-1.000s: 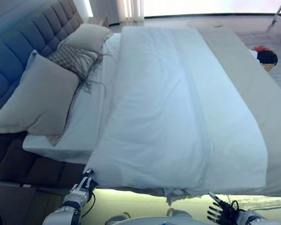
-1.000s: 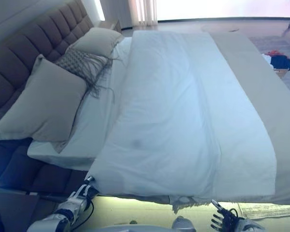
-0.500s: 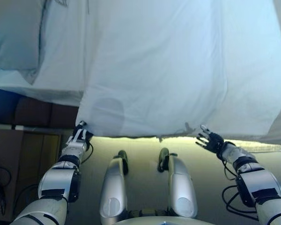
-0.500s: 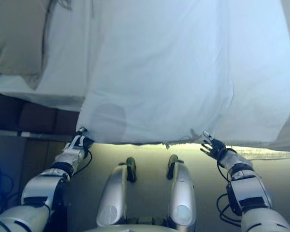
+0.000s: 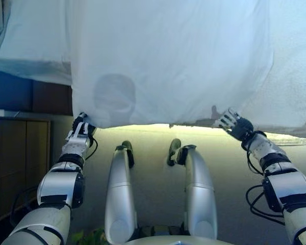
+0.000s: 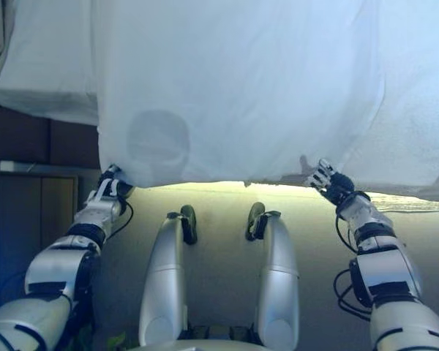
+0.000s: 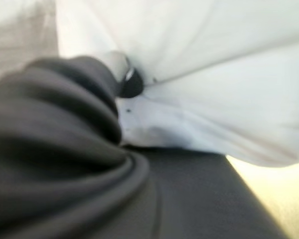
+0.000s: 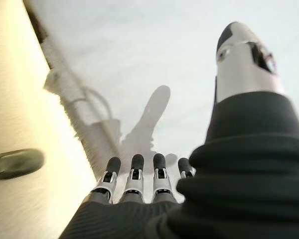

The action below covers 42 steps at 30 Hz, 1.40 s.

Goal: Make the bed neatly

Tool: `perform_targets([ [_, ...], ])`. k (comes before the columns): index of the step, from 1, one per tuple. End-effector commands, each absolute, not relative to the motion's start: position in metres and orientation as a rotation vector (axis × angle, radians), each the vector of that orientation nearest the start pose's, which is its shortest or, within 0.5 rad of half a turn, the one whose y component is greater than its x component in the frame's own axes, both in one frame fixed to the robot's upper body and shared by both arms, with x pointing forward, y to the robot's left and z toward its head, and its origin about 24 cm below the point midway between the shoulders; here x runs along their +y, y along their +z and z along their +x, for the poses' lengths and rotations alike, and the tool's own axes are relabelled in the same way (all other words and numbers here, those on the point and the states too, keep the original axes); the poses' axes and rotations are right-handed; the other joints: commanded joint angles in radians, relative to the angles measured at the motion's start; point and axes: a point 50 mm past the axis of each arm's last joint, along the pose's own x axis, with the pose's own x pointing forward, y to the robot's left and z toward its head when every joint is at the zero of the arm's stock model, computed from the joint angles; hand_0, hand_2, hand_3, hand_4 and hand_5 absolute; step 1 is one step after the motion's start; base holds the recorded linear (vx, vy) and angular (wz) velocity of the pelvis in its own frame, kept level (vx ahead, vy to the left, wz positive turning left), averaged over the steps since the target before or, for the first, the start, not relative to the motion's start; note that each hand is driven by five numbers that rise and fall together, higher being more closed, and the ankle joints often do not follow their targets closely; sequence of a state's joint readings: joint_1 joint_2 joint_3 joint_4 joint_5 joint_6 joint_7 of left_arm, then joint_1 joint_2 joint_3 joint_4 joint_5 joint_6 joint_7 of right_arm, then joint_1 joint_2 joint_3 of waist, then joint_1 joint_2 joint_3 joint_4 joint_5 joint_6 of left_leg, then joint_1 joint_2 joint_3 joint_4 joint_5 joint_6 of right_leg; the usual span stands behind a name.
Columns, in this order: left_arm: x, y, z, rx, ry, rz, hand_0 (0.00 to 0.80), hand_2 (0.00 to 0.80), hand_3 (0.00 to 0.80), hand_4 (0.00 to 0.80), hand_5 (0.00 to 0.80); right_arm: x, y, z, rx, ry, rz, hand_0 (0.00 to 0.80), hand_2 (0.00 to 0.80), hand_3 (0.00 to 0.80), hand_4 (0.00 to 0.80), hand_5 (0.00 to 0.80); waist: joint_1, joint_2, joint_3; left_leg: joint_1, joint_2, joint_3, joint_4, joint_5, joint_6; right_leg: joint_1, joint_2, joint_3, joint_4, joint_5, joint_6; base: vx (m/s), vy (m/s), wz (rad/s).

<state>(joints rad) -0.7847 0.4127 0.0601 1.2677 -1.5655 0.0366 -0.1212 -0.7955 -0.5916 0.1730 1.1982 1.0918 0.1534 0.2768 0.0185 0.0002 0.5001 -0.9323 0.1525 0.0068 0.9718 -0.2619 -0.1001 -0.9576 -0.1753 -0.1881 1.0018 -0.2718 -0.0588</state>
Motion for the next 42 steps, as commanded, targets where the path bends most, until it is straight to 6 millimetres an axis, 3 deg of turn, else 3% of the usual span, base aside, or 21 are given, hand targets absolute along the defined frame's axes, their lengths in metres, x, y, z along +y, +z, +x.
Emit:
perform_targets([
  [1, 0.286, -0.012, 0.313, 0.269, 0.590, -1.223, 0.800, 0.800, 0.800, 0.800, 0.800, -0.290, 0.069, 0.356, 0.204, -0.096, 0.611, 0.000, 0.000, 0.000, 0.000, 0.000, 0.034, -0.033, -0.031, 0.011, -0.059, 0.040, -0.081, 0.000, 0.071, 0.019, -0.036, 0.037, 0.035, -0.019, 0.106, -0.032, -0.026, 0.03],
  [2, 0.283, -0.015, 0.312, 0.281, 0.586, -1.235, 0.791, 0.791, 0.791, 0.791, 0.791, -0.286, 0.071, 0.358, 0.198, -0.078, 0.607, 0.000, 0.000, 0.000, 0.000, 0.000, 0.036, -0.031, -0.032, 0.007, -0.060, 0.041, -0.081, 0.001, 0.070, 0.015, -0.035, 0.038, 0.034, -0.018, 0.106, -0.033, -0.023, 0.05],
  [4, 0.275, -0.025, 0.306, 0.319, 0.570, -1.249, 0.000, 0.000, 0.000, 0.000, 0.000, -0.281, 0.070, 0.359, 0.206, -0.051, 0.605, 0.000, 0.000, 0.000, 0.000, 0.000, 0.038, -0.028, -0.035, 0.012, -0.059, 0.043, -0.087, 0.003, 0.068, 0.018, -0.036, 0.037, 0.030, -0.016, 0.108, -0.023, -0.031, 0.03],
  [9, 0.257, -0.051, 0.288, 0.420, 0.516, -1.242, 0.000, 0.000, 0.000, 0.000, 0.000, -0.270, 0.052, 0.353, 0.259, -0.024, 0.601, 0.000, 0.000, 0.000, 0.000, 0.000, 0.044, -0.019, -0.044, 0.076, -0.061, 0.054, -0.140, 0.019, 0.060, 0.084, -0.035, 0.022, -0.024, -0.006, 0.116, 0.029, -0.051, 0.04],
  [13, 0.234, -0.082, 0.258, 0.575, 0.384, -1.130, 0.000, 0.000, 0.000, 0.000, 0.000, -0.262, 0.031, 0.344, 0.318, -0.027, 0.608, 0.000, 0.000, 0.000, 0.000, 0.000, 0.046, -0.015, -0.049, 0.150, -0.063, 0.067, -0.212, 0.040, 0.053, 0.157, -0.032, 0.004, -0.097, 0.013, 0.115, 0.058, -0.036, 0.05],
  [16, 0.220, -0.087, 0.249, 0.497, 0.245, -1.233, 0.000, 0.000, 0.000, 0.000, 0.000, -0.261, 0.016, 0.333, 0.366, -0.030, 0.615, 0.000, 0.000, 0.000, 0.000, 0.000, 0.043, -0.011, -0.050, 0.203, -0.063, 0.073, -0.265, 0.054, 0.049, 0.206, -0.031, 0.000, -0.154, 0.030, 0.116, 0.078, -0.002, 0.07],
  [20, 0.199, -0.080, 0.245, 0.352, -0.005, -1.340, 0.000, 0.000, 0.000, 0.000, 0.000, -0.257, -0.002, 0.321, 0.383, -0.048, 0.650, 0.000, 0.000, 0.000, 0.000, 0.000, 0.059, -0.004, -0.046, 0.272, -0.070, 0.071, -0.350, 0.077, 0.045, 0.274, -0.039, -0.016, -0.243, 0.060, 0.127, 0.073, -0.044, 0.03],
  [23, 0.173, -0.062, 0.243, 0.248, -0.379, -1.339, 0.000, 0.000, 0.000, 0.000, 0.000, -0.257, 0.007, 0.324, 0.285, -0.033, 0.657, 0.000, 0.000, 0.000, 0.000, 0.000, 0.074, 0.008, -0.038, 0.310, -0.077, 0.072, -0.395, 0.089, 0.048, 0.310, -0.051, -0.032, -0.284, 0.080, 0.132, 0.068, -0.036, 0.04],
  [29, 0.163, -0.038, 0.247, 0.098, -0.736, -1.212, 0.000, 0.000, 0.000, 0.000, 0.000, -0.251, 0.012, 0.330, 0.266, -0.006, 0.670, 0.000, 0.000, 0.000, 0.000, 0.000, 0.072, 0.019, -0.033, 0.350, -0.076, 0.072, -0.426, 0.090, 0.054, 0.339, -0.051, -0.021, -0.308, 0.087, 0.136, 0.074, 0.004, 0.07],
  [35, 0.166, 0.022, 0.298, -0.044, -0.870, -1.020, 0.000, 0.000, 0.000, 0.000, 0.000, -0.242, 0.005, 0.330, 0.353, 0.019, 0.657, 0.000, 0.000, 0.000, 0.000, 0.000, 0.043, 0.026, -0.036, 0.374, -0.076, 0.081, -0.438, 0.093, 0.059, 0.349, -0.043, 0.005, -0.319, 0.093, 0.139, 0.089, 0.060, -0.04],
  [42, 0.180, 0.084, 0.343, -0.125, -0.796, -0.931, 0.000, 0.000, 0.000, 0.000, 0.000, -0.243, -0.004, 0.323, 0.426, 0.032, 0.644, 0.000, 0.000, 0.000, 0.000, 0.000, -0.010, 0.017, -0.035, 0.379, -0.064, 0.109, -0.437, 0.096, 0.057, 0.341, -0.020, 0.044, -0.344, 0.112, 0.143, 0.084, 0.076, -0.17],
])
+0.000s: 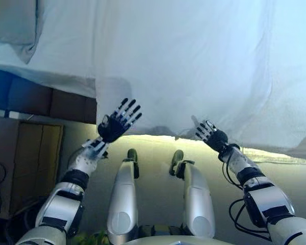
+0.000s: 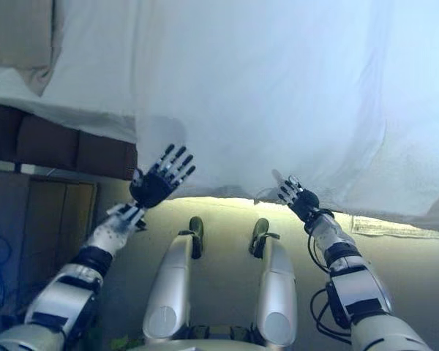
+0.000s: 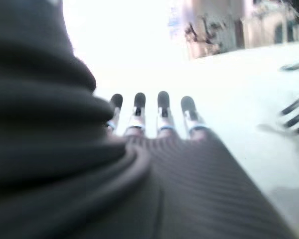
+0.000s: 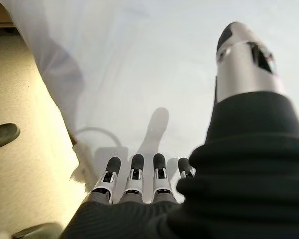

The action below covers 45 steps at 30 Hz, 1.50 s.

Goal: Make the bed neatly

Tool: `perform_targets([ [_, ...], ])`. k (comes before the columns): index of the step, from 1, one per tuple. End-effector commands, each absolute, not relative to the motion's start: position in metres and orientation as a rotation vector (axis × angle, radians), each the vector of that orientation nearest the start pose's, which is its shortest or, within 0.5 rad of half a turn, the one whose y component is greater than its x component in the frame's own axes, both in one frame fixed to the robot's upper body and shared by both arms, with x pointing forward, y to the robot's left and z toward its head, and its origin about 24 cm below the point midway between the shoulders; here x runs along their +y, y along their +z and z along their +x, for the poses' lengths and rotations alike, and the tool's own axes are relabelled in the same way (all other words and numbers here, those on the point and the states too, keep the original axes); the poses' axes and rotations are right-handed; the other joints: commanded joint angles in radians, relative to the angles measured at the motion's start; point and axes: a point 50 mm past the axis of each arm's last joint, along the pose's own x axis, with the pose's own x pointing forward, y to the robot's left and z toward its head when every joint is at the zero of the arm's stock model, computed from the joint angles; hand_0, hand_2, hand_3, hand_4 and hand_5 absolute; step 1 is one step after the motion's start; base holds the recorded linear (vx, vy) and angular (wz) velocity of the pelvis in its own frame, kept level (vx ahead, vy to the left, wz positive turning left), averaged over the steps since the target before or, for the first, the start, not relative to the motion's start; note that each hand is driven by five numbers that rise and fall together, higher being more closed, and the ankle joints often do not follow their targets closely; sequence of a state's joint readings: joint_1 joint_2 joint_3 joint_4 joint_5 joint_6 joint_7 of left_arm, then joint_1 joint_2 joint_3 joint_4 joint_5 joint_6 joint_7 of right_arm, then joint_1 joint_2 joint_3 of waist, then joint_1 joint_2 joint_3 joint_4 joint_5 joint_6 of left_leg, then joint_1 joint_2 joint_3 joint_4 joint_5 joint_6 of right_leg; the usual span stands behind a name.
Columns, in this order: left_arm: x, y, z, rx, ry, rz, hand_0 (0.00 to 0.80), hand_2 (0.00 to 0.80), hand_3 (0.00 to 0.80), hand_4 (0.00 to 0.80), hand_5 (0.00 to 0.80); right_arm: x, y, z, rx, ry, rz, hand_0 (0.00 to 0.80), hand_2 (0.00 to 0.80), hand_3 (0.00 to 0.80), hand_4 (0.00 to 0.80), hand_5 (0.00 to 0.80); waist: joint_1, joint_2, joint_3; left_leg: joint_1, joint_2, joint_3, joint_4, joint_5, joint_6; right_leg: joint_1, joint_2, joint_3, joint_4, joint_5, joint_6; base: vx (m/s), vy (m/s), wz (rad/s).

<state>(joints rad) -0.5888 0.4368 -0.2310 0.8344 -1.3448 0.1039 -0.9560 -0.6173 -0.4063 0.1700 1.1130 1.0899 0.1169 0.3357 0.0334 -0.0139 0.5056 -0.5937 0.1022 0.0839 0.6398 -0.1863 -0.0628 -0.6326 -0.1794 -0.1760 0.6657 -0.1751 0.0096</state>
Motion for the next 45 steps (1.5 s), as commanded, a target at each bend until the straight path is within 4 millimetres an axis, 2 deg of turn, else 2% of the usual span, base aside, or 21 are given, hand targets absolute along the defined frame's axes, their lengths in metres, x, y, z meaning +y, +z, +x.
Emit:
perform_targets([
  [1, 0.182, 0.091, 0.348, -0.133, -0.778, -0.929, 0.000, 0.000, 0.000, 0.000, 0.000, -0.243, -0.005, 0.323, 0.427, 0.029, 0.644, 0.000, 0.000, 0.000, 0.000, 0.000, -0.031, 0.027, -0.039, 0.035, -0.011, 0.037, -0.101, 0.019, 0.020, 0.012, -0.014, 0.034, -0.011, 0.019, 0.075, 0.052, 0.038, -0.24],
  [4, 0.190, 0.107, 0.360, -0.167, -0.705, -0.931, 0.000, 0.000, 0.000, 0.000, 0.000, -0.245, -0.004, 0.322, 0.421, 0.027, 0.646, 0.000, 0.000, 0.000, 0.000, 0.000, -0.052, 0.015, -0.033, -0.002, -0.005, 0.049, -0.068, 0.009, 0.023, -0.023, -0.006, 0.043, 0.006, 0.020, 0.071, 0.037, 0.043, -0.12],
  [10, 0.215, 0.124, 0.373, -0.240, -0.527, -0.928, 0.000, 0.000, 0.000, 0.000, 0.000, -0.254, -0.013, 0.309, 0.433, -0.009, 0.646, 0.000, 0.000, 0.000, 0.000, 0.000, -0.086, -0.022, -0.029, -0.123, 0.016, 0.057, 0.047, -0.034, 0.035, -0.135, 0.011, 0.065, 0.095, 0.008, 0.064, 0.024, 0.037, -0.22],
  [15, 0.235, 0.135, 0.379, -0.251, -0.404, -0.882, 0.000, 0.000, 0.000, 0.000, 0.000, -0.276, -0.014, 0.297, 0.433, -0.066, 0.655, 0.000, 0.000, 0.000, 0.000, 0.000, -0.104, -0.053, -0.019, -0.244, 0.034, 0.029, 0.169, -0.076, 0.046, -0.244, 0.013, 0.074, 0.194, -0.008, 0.059, -0.008, 0.078, -0.25],
  [19, 0.262, 0.147, 0.382, -0.249, -0.265, -0.852, 0.000, 0.000, 0.000, 0.000, 0.000, -0.296, -0.012, 0.287, 0.413, -0.088, 0.656, 0.000, 0.000, 0.000, 0.000, 0.000, -0.115, -0.077, -0.009, -0.358, 0.046, 0.001, 0.276, -0.105, 0.052, -0.339, 0.015, 0.075, 0.278, -0.025, 0.048, -0.038, 0.072, -0.23],
  [26, 0.302, 0.155, 0.378, -0.257, -0.042, -0.902, 0.000, 0.000, 0.000, 0.000, 0.000, -0.316, -0.006, 0.280, 0.369, -0.099, 0.661, 0.000, 0.000, 0.000, 0.000, 0.000, -0.109, -0.086, 0.012, -0.473, 0.045, -0.025, 0.372, -0.122, 0.053, -0.436, 0.011, 0.072, 0.360, -0.042, 0.038, -0.037, 0.037, -0.12],
  [33, 0.335, 0.130, 0.359, -0.216, 0.194, -1.013, 0.000, 0.000, 0.000, 0.000, 0.000, -0.316, 0.006, 0.287, 0.322, -0.063, 0.651, 0.000, 0.000, 0.000, 0.000, 0.000, -0.098, -0.066, 0.014, -0.491, 0.038, -0.024, 0.377, -0.114, 0.039, -0.457, 0.000, 0.070, 0.371, -0.053, 0.037, -0.018, 0.015, 0.05],
  [35, 0.347, 0.115, 0.348, -0.202, 0.282, -1.074, 0.000, 0.000, 0.000, 0.000, 0.000, -0.318, 0.009, 0.288, 0.306, -0.058, 0.646, 0.000, 0.000, 0.000, 0.000, 0.000, -0.092, -0.056, 0.014, -0.482, 0.035, -0.019, 0.368, -0.110, 0.031, -0.448, -0.001, 0.069, 0.364, -0.058, 0.035, -0.012, 0.012, 0.02],
  [38, 0.353, 0.099, 0.338, -0.171, 0.335, -1.113, 0.000, 0.000, 0.000, 0.000, 0.000, -0.319, 0.012, 0.290, 0.295, -0.063, 0.645, 0.000, 0.000, 0.000, 0.000, 0.000, -0.089, -0.047, 0.014, -0.471, 0.035, -0.014, 0.362, -0.109, 0.028, -0.440, -0.005, 0.068, 0.367, -0.067, 0.033, -0.017, 0.007, 0.05],
  [39, 0.355, 0.087, 0.332, -0.144, 0.366, -1.125, 0.000, 0.000, 0.000, 0.000, 0.000, -0.322, 0.013, 0.289, 0.287, -0.073, 0.643, 0.000, 0.000, 0.000, 0.000, 0.000, -0.086, -0.042, 0.014, -0.461, 0.035, -0.009, 0.358, -0.108, 0.027, -0.431, -0.007, 0.067, 0.367, -0.072, 0.030, -0.026, 0.002, 0.14],
  [45, 0.363, 0.057, 0.310, -0.073, 0.440, -1.157, 0.000, 0.000, 0.000, 0.000, 0.000, -0.336, 0.020, 0.286, 0.256, -0.093, 0.642, 0.000, 0.000, 0.000, 0.000, 0.000, -0.078, -0.025, 0.014, -0.433, 0.036, 0.001, 0.347, -0.107, 0.019, -0.407, -0.008, 0.065, 0.363, -0.086, 0.022, -0.040, -0.021, 0.06],
])
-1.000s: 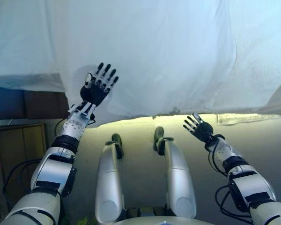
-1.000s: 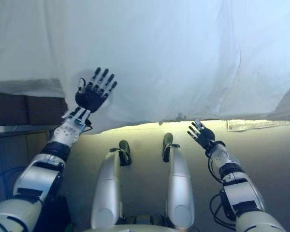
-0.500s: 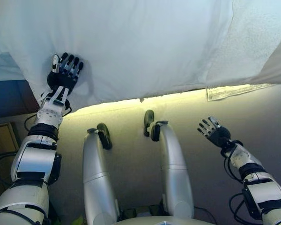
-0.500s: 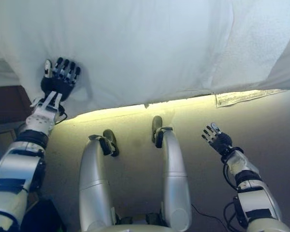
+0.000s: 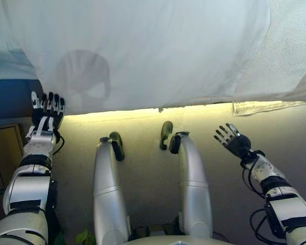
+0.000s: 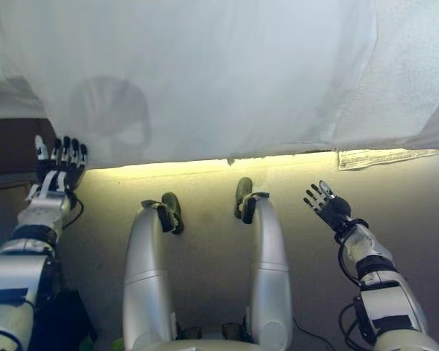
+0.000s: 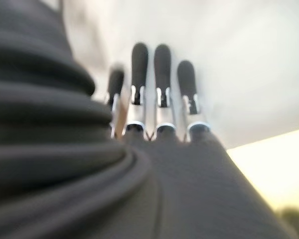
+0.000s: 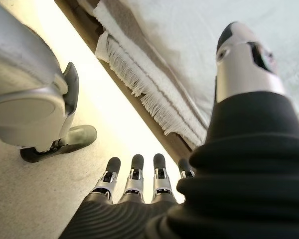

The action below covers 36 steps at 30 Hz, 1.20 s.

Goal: Make the bed neatly

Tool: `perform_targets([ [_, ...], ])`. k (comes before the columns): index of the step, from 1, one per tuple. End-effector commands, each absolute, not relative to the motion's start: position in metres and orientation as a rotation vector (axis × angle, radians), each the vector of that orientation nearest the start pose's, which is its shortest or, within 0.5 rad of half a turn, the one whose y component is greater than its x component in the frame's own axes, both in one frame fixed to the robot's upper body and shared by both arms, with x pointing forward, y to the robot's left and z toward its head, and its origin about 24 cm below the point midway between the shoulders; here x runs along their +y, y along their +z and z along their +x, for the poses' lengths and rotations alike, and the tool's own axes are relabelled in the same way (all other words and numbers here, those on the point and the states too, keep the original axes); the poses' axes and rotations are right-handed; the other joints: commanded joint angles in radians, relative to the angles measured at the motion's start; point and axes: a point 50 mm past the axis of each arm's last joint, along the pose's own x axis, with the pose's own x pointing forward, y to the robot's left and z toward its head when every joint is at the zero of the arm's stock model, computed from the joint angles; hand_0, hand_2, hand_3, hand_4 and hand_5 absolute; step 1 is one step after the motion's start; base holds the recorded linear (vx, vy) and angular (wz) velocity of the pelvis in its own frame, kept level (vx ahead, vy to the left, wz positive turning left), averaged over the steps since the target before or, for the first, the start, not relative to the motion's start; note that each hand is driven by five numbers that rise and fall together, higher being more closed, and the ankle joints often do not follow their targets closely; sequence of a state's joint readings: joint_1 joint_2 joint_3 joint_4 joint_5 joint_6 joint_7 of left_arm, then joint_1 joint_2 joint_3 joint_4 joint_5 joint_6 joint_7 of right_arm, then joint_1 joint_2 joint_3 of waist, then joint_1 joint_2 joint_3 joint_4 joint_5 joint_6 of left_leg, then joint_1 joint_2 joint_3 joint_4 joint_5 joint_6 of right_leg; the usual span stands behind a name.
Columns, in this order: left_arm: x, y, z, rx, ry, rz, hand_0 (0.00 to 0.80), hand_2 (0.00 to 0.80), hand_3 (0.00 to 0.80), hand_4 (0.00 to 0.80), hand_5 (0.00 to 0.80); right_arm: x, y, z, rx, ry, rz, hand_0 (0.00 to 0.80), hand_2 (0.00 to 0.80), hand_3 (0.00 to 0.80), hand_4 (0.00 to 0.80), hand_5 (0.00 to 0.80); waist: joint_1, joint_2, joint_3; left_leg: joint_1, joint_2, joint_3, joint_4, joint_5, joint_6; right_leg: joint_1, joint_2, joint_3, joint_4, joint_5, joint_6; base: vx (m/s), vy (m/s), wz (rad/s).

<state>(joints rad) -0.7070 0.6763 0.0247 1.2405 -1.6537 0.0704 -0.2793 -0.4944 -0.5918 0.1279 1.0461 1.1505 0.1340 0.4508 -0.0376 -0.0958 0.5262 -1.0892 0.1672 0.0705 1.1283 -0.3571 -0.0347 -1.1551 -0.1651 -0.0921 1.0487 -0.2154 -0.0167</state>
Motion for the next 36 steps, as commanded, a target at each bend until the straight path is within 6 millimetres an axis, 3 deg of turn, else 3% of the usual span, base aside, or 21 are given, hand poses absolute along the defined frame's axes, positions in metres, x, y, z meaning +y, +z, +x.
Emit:
perform_targets([
  [1, 0.363, 0.053, 0.308, -0.065, 0.450, -1.161, 0.000, 0.000, 0.000, 0.000, 0.000, -0.335, 0.019, 0.286, 0.253, -0.094, 0.645, 0.000, 0.000, 0.000, 0.000, 0.000, -0.005, 0.058, -0.008, 0.072, -0.028, 0.017, -0.147, 0.064, -0.010, 0.124, -0.022, -0.021, -0.027, -0.047, 0.048, -0.044, -0.066, 0.06],
  [5, 0.358, 0.034, 0.297, -0.056, 0.448, -1.184, 0.000, 0.000, 0.000, 0.000, 0.000, -0.330, 0.013, 0.284, 0.262, -0.098, 0.667, 0.000, 0.000, 0.000, 0.000, 0.000, -0.003, 0.066, -0.020, 0.144, -0.025, 0.036, -0.193, 0.069, -0.021, 0.192, -0.017, -0.027, -0.069, -0.050, 0.052, -0.021, -0.069, 0.08],
  [10, 0.333, 0.005, 0.289, 0.027, 0.381, -1.184, 0.000, 0.000, 0.000, 0.000, 0.000, -0.321, -0.003, 0.276, 0.301, -0.095, 0.680, 0.000, 0.000, 0.000, 0.000, 0.000, -0.006, 0.085, -0.059, 0.279, -0.042, 0.061, -0.307, 0.094, -0.036, 0.318, -0.011, -0.036, -0.169, -0.041, 0.062, 0.014, -0.089, 0.10],
  [12, 0.320, -0.017, 0.278, 0.100, 0.373, -1.169, 0.000, 0.000, 0.000, 0.000, 0.000, -0.315, -0.013, 0.271, 0.323, -0.102, 0.689, 0.000, 0.000, 0.000, 0.000, 0.000, -0.001, 0.087, -0.085, 0.336, -0.053, 0.068, -0.353, 0.105, -0.038, 0.377, -0.018, -0.050, -0.213, -0.032, 0.067, 0.072, -0.107, 0.13],
  [19, 0.285, -0.085, 0.217, 0.330, 0.442, -1.146, 0.000, 0.000, 0.000, 0.000, 0.000, -0.301, -0.068, 0.221, 0.486, -0.174, 0.723, 0.000, 0.000, 0.000, 0.000, 0.000, 0.030, 0.080, -0.176, 0.537, -0.084, 0.064, -0.474, 0.121, -0.034, 0.599, -0.045, -0.086, -0.341, -0.025, 0.070, 0.140, -0.122, 0.09],
  [23, 0.270, -0.108, 0.191, 0.450, 0.465, -1.095, 0.000, 0.000, 0.000, 0.000, 0.000, -0.286, -0.094, 0.193, 0.575, -0.184, 0.748, 0.000, 0.000, 0.000, 0.000, 0.000, 0.043, 0.071, -0.215, 0.651, -0.085, 0.062, -0.549, 0.137, -0.028, 0.718, -0.053, -0.104, -0.410, -0.018, 0.072, 0.128, -0.141, 0.03],
  [26, 0.264, -0.123, 0.166, 0.618, 0.420, -0.906, 0.000, 0.000, 0.000, 0.000, 0.000, -0.267, -0.116, 0.167, 0.694, -0.181, 0.721, 0.000, 0.000, 0.000, 0.000, 0.000, 0.046, 0.065, -0.264, 0.783, -0.087, 0.070, -0.679, 0.179, -0.029, 0.847, -0.035, -0.118, -0.536, 0.010, 0.083, 0.175, -0.144, 0.07],
  [27, 0.261, -0.128, 0.159, 0.705, 0.400, -0.796, 0.000, 0.000, 0.000, 0.000, 0.000, -0.260, -0.123, 0.158, 0.746, -0.167, 0.693, 0.000, 0.000, 0.000, 0.000, 0.000, 0.046, 0.066, -0.284, 0.813, -0.087, 0.080, -0.735, 0.223, -0.022, 0.878, -0.032, -0.132, -0.595, 0.051, 0.079, 0.111, -0.119, 0.10],
  [32, 0.257, -0.150, 0.113, 1.155, 0.195, -0.092, 0.000, 0.000, 0.000, 0.000, 0.000, -0.241, -0.146, 0.117, 0.948, -0.166, 0.654, 0.000, 0.000, 0.000, 0.000, 0.000, 0.032, 0.078, -0.390, 1.017, -0.096, 0.109, -0.985, 0.301, -0.029, 1.086, 0.001, -0.151, -0.849, 0.134, 0.114, 0.212, -0.058, 0.03],
  [36, 0.246, -0.159, 0.095, 1.269, 0.189, -0.118, 0.000, 0.000, 0.000, 0.000, 0.000, -0.237, -0.155, 0.094, 1.041, -0.214, 0.678, 0.000, 0.000, 0.000, 0.000, 0.000, 0.011, 0.095, -0.437, 1.109, -0.092, 0.121, -1.132, 0.350, -0.038, 1.162, 0.016, -0.140, -0.985, 0.201, 0.134, 0.101, 0.017, -0.15],
])
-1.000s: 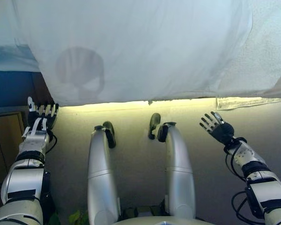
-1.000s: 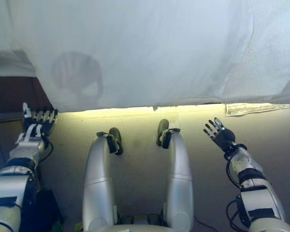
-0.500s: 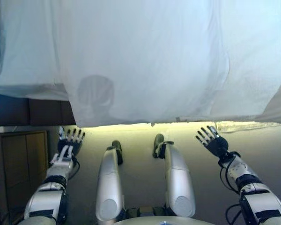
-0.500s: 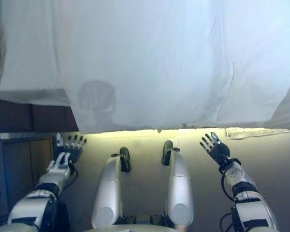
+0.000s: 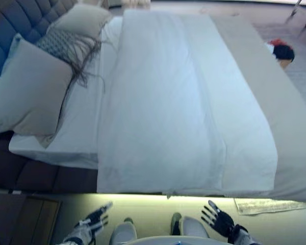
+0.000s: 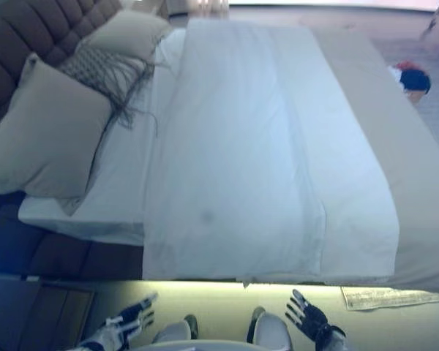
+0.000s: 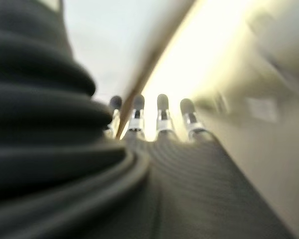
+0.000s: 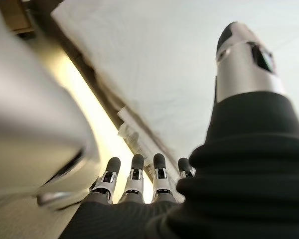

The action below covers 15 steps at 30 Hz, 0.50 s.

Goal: Make the bed neatly

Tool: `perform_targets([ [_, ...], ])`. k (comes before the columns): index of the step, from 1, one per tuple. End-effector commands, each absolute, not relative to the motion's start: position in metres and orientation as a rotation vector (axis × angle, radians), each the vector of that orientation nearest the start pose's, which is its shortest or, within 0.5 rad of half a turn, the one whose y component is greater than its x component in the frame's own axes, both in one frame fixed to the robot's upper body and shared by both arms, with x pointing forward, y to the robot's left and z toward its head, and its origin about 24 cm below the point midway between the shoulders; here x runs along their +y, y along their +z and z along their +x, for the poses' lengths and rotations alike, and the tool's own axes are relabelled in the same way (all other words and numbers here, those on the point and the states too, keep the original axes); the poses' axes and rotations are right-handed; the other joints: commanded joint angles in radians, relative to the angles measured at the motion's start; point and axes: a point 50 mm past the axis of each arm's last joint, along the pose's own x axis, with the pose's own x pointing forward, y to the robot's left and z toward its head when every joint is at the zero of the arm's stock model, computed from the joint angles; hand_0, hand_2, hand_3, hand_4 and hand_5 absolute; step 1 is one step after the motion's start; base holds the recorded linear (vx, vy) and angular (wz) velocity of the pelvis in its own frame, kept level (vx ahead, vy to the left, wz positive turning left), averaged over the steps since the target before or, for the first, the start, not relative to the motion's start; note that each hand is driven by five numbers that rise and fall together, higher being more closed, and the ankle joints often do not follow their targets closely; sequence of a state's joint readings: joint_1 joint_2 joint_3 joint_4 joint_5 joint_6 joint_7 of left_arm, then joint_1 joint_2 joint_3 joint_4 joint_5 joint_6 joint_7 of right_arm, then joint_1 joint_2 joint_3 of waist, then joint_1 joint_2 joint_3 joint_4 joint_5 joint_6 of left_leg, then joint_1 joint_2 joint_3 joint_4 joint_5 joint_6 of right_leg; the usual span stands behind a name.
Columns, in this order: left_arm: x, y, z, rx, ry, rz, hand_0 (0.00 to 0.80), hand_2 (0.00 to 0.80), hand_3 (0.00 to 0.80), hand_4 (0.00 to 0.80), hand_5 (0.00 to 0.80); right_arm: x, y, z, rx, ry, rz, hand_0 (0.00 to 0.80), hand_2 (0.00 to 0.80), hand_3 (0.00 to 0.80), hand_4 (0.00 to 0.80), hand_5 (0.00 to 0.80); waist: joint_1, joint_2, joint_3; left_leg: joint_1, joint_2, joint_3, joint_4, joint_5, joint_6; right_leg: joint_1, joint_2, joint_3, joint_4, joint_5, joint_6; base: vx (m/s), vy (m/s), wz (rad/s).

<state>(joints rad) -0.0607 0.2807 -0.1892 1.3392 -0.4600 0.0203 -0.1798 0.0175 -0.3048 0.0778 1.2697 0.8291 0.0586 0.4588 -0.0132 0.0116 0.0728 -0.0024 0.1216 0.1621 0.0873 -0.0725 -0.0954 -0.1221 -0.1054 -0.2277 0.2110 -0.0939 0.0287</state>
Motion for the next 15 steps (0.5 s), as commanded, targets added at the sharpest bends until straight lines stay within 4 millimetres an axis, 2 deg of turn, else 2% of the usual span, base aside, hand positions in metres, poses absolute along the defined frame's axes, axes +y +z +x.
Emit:
perform_targets([
  [1, 0.239, -0.162, 0.090, 1.283, 0.198, -0.143, 0.000, 0.000, 0.000, 0.000, 0.000, -0.232, -0.158, 0.087, 1.065, -0.226, 0.677, 0.000, 0.000, 0.000, 0.000, 0.000, -0.014, -0.008, 0.005, 0.041, -0.048, 0.033, -0.126, 0.074, 0.020, 0.146, -0.041, -0.007, -0.176, 0.090, 0.092, 0.073, 0.009, -0.08],
  [5, 0.218, -0.170, 0.076, 1.321, 0.290, -0.285, 0.000, 0.000, 0.000, 0.000, 0.000, -0.217, -0.168, 0.065, 1.158, -0.381, 0.747, 0.000, 0.000, 0.000, 0.000, 0.000, -0.011, -0.002, -0.021, 0.078, -0.053, 0.031, -0.175, 0.076, 0.016, 0.190, -0.028, -0.016, -0.254, 0.116, 0.092, 0.044, -0.003, -0.06],
  [8, 0.205, -0.174, 0.064, 1.351, 0.286, -0.344, 0.000, 0.000, 0.000, 0.000, 0.000, -0.209, -0.173, 0.046, 1.271, -0.428, 0.702, 0.000, 0.000, 0.000, 0.000, 0.000, -0.010, -0.001, -0.034, 0.094, -0.055, 0.040, -0.170, 0.065, 0.027, 0.202, -0.026, -0.009, -0.242, 0.110, 0.087, 0.061, -0.005, -0.04],
  [10, 0.203, -0.174, 0.061, 1.363, 0.250, -0.312, 0.000, 0.000, 0.000, 0.000, 0.000, -0.208, -0.173, 0.048, 1.275, -0.369, 0.679, 0.000, 0.000, 0.000, 0.000, 0.000, -0.006, 0.001, -0.039, 0.111, -0.055, 0.041, -0.170, 0.058, 0.030, 0.218, -0.024, -0.010, -0.243, 0.105, 0.084, 0.092, 0.004, 0.02],
  [12, 0.207, -0.174, 0.063, 1.365, 0.262, -0.302, 0.000, 0.000, 0.000, 0.000, 0.000, -0.204, -0.172, 0.060, 1.264, -0.321, 0.661, 0.000, 0.000, 0.000, 0.000, 0.000, -0.010, 0.003, -0.042, 0.129, -0.053, 0.041, -0.174, 0.053, 0.032, 0.230, -0.018, -0.001, -0.244, 0.099, 0.080, 0.091, 0.016, 0.02],
  [15, 0.212, -0.172, 0.068, 1.343, 0.279, -0.318, 0.000, 0.000, 0.000, 0.000, 0.000, -0.208, -0.171, 0.065, 1.277, -0.279, 0.593, 0.000, 0.000, 0.000, 0.000, 0.000, -0.014, 0.001, -0.046, 0.143, -0.052, 0.043, -0.175, 0.047, 0.033, 0.241, -0.015, 0.005, -0.244, 0.093, 0.080, 0.058, 0.005, 0.00],
])
